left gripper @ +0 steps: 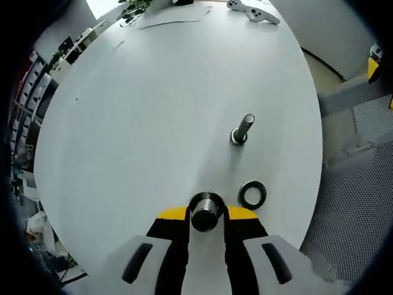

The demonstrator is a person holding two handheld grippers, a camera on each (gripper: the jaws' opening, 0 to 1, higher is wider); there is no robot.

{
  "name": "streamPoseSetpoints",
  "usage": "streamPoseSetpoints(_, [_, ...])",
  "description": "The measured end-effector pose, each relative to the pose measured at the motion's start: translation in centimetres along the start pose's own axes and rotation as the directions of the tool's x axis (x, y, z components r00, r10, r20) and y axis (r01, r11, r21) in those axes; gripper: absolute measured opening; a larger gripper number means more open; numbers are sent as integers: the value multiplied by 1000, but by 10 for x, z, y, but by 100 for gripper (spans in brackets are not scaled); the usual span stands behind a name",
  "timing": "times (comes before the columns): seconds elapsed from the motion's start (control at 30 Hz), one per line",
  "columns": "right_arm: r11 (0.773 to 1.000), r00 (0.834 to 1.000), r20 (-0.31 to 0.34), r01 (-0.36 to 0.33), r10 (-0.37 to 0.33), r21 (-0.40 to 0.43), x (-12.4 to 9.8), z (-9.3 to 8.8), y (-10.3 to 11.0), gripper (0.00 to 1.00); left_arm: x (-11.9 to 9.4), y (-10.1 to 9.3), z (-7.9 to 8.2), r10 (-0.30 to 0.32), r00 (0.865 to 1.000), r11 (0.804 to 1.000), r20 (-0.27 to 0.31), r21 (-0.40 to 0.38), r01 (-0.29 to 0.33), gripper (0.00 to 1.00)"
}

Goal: Place the washer onto the threaded stud by aligning its center hole with the stud, sliding it down to the base, and recovering from edge contact or off-axis alignment until the washer reaches the visible bottom stop.

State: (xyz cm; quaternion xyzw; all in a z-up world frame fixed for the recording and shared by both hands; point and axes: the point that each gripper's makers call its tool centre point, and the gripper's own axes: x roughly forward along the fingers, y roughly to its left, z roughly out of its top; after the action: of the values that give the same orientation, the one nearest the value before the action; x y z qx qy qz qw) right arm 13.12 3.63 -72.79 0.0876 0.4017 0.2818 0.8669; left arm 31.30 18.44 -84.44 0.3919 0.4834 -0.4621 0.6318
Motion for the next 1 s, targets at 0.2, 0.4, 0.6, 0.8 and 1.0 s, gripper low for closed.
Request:
streamPoseSetpoints(0.2, [1000,1000,2,0,0,1,0,0,0,30,-2,2,0,-8,1000,1000,-11,0,8,19])
streamPoseSetpoints(0.4, [1000,1000,1,0,0,0,0,0,0,30,2,1,-1,7,998,998,-55,61,-4,19])
streamPoseSetpoints(0.6, [1000,1000,3,1,-1,1,0,0,0,30,8,1,-4,18,994,992,-112,124,-4,19])
streamPoseSetpoints(0.8, [1000,1000,5,1,-1,2,0,0,0,30,7,2,-4,7,993,995,-121,101,6,19])
streamPoseSetpoints(1.0, [1000,1000,5,0,0,1,0,1,0,30,7,2,-5,-1,993,996,-114,89,11,20])
